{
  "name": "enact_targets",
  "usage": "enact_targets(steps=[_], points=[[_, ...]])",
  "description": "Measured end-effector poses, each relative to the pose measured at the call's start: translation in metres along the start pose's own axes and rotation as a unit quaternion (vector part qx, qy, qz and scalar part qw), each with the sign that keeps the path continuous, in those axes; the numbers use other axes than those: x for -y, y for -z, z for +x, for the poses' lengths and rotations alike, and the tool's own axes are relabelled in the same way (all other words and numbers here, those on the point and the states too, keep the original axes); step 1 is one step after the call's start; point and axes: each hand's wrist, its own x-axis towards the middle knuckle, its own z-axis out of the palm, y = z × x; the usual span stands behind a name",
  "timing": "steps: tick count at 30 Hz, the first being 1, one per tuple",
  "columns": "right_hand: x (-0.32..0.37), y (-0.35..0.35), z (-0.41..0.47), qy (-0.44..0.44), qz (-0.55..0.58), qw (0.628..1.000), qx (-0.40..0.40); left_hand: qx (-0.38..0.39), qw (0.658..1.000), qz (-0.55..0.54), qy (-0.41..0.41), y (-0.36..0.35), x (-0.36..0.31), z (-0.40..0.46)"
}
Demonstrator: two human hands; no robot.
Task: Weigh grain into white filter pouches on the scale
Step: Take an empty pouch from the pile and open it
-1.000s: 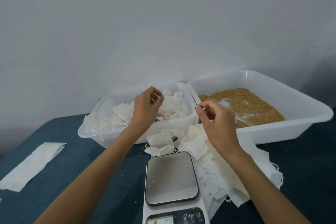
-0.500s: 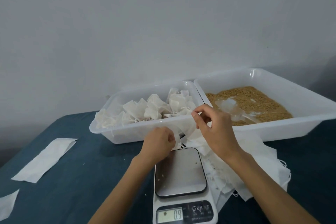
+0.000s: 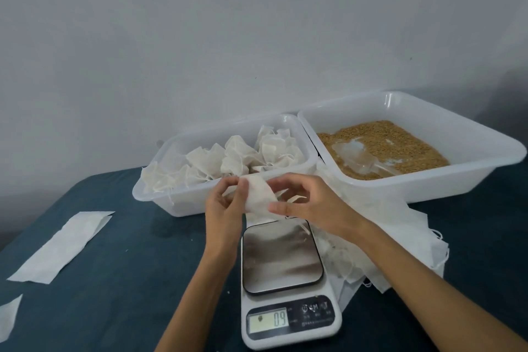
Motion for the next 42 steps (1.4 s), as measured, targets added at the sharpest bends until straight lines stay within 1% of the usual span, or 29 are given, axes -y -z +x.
enact_targets(steps=[2,4,5,7,10,12,13,15,17,19,20,21,22,23,25,27,32,36,39,42], points=[[-0.002,-0.001,0.001,-0.008,0.047,0.999,0.000,-0.039,0.997,0.065,-0.022,-0.002,0.007,-0.001],[-0.005,-0.002,0.002,-0.022,0.092,0.995,-0.012,-0.066,0.994,0.082,-0.023,-0.004,0.009,-0.001],[-0.005,-0.002,0.002,-0.026,0.106,0.994,-0.024,-0.062,0.995,0.073,-0.014,-0.005,0.008,-0.002],[-0.004,-0.002,0.003,-0.024,0.112,0.991,-0.063,-0.010,0.999,0.032,0.026,-0.007,0.006,-0.002],[-0.004,0.001,0.004,-0.009,0.109,0.984,-0.143,0.106,0.990,-0.008,0.096,-0.006,0.004,-0.003],[-0.005,0.004,0.004,-0.010,0.112,0.977,-0.180,0.137,0.984,-0.012,0.114,-0.005,0.004,-0.003],[-0.005,0.005,0.003,-0.011,0.107,0.976,-0.187,0.132,0.984,-0.020,0.117,-0.005,0.005,-0.003],[-0.007,0.002,0.003,-0.009,0.070,0.978,-0.195,0.107,0.988,-0.033,0.110,-0.004,0.006,-0.002],[-0.008,-0.005,0.001,0.021,-0.055,0.970,-0.238,0.092,0.991,-0.009,0.093,-0.003,0.007,0.000],[-0.008,-0.009,0.000,0.095,-0.192,0.933,-0.288,0.093,0.993,0.032,0.067,-0.002,0.009,0.001],[-0.007,-0.010,-0.001,0.139,-0.223,0.918,-0.297,0.095,0.993,0.050,0.057,-0.002,0.009,0.001],[-0.007,-0.011,-0.002,0.172,-0.227,0.915,-0.287,0.097,0.992,0.063,0.049,-0.002,0.009,0.001],[-0.006,-0.012,-0.003,0.186,-0.208,0.924,-0.261,0.103,0.991,0.068,0.042,-0.003,0.009,0.000],[-0.003,-0.015,-0.004,0.175,-0.171,0.943,-0.224,0.112,0.991,0.066,0.037,-0.004,0.009,-0.001],[0.000,-0.020,-0.006,0.121,-0.093,0.978,-0.142,0.135,0.989,0.060,0.026,-0.005,0.007,-0.003],[-0.001,-0.024,-0.007,0.094,-0.041,0.990,-0.099,0.157,0.986,0.051,0.016,-0.005,0.007,-0.005],[-0.001,-0.018,-0.003,0.059,0.058,0.992,-0.095,0.158,0.986,0.056,-0.006,-0.007,0.005,-0.006],[-0.004,-0.018,-0.003,0.056,0.037,0.993,-0.092,0.159,0.985,0.058,-0.018,-0.008,0.005,-0.007],[-0.002,-0.021,-0.005,0.058,0.047,0.993,-0.095,0.159,0.984,0.071,-0.019,-0.010,0.005,-0.007],[-0.001,-0.020,-0.005,0.058,-0.003,0.991,-0.120,0.177,0.979,0.102,-0.016,-0.012,0.006,-0.009]])
